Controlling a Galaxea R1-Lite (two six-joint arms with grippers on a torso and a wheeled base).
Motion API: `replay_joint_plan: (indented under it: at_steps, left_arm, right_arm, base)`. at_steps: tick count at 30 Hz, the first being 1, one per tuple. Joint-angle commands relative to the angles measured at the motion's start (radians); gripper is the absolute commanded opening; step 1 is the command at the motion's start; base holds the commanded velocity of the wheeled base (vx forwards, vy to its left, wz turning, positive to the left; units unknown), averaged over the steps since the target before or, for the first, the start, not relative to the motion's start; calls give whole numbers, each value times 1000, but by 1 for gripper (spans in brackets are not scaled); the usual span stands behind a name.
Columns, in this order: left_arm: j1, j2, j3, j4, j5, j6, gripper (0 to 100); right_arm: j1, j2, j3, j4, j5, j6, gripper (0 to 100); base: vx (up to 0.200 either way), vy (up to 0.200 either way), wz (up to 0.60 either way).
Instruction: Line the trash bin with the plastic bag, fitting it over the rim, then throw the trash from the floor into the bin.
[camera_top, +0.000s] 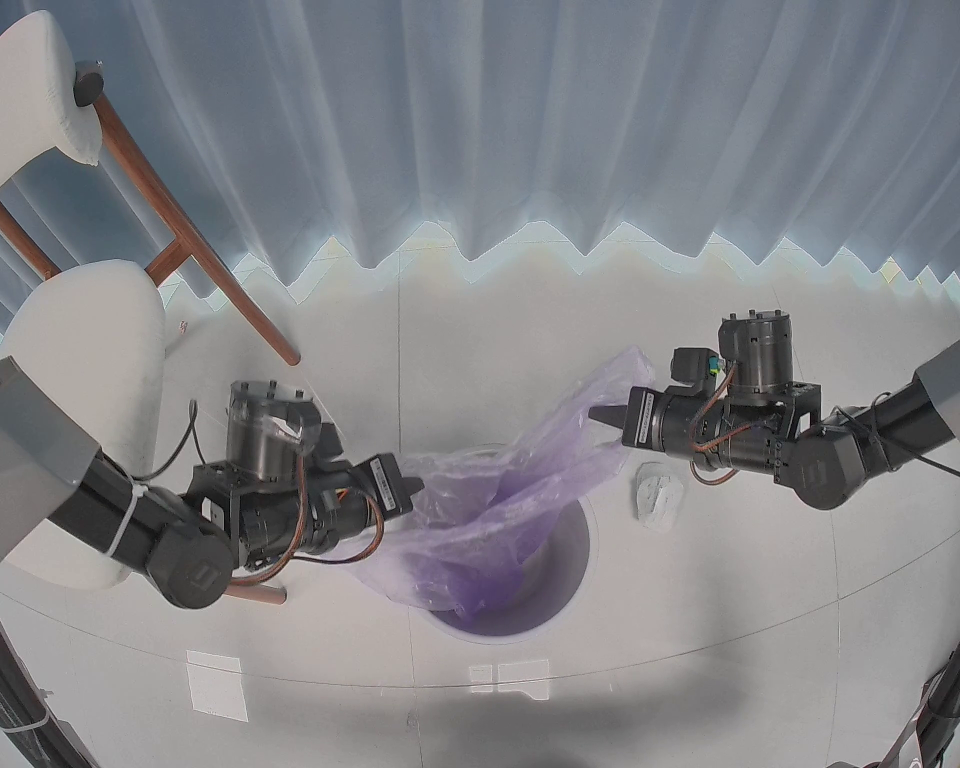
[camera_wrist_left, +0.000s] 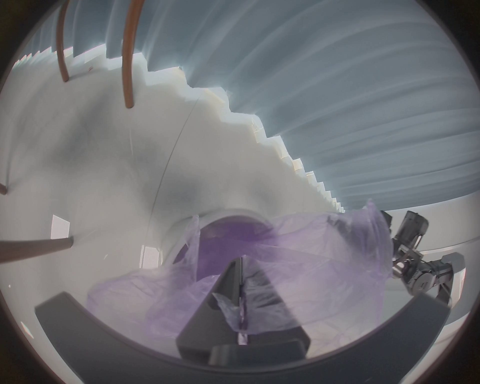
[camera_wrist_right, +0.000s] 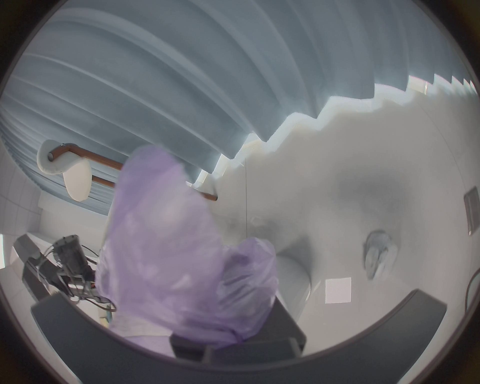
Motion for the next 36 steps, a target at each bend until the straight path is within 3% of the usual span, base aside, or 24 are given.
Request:
replay_joint_plan:
  at_steps: [1,8,15,16,20,21,24,25,28,32,36]
  left_arm:
    - [8,-12,-146,93,1,0,0]
    - [71,49,-172,153,13,-2,0]
    - [62,40,-164,169,58,-2,0]
    - [62,40,-164,168,59,-3,0]
    - [56,29,-164,169,59,-3,0]
    - [54,18,-164,168,59,-2,0]
    - [48,5,-164,168,59,-2,0]
    - [40,-8,-163,169,59,-2,0]
    - [31,-17,-157,168,61,0,0]
    - [25,-17,-157,166,62,0,0]
    - [-6,-17,-152,165,85,-2,0]
  right_arm:
    - [-50,142,-148,38,29,-54,0]
    - [-55,282,-284,52,-31,-56,0]
    - [-62,284,-309,52,-34,-53,0]
    - [-62,276,-304,52,-34,-51,100]
    - [-62,204,-250,52,-32,4,100]
    - [-58,153,-212,60,-22,73,100]
    - [-50,93,-164,78,12,151,100]
    - [-39,27,-115,129,57,180,100]
    - [-22,-46,-60,238,83,188,100]
    - [11,-62,-29,294,72,202,100]
    - [62,-22,-25,320,-34,239,100]
  base:
    - [0,0,0]
    - [0,0,0]
    - [0,0,0]
    - [0,0,0]
    - [0,0,0]
    - [0,0,0]
    - [0,0,0]
    - [0,0,0]
    - [0,0,0]
    - [0,0,0]
    - [0,0,0]
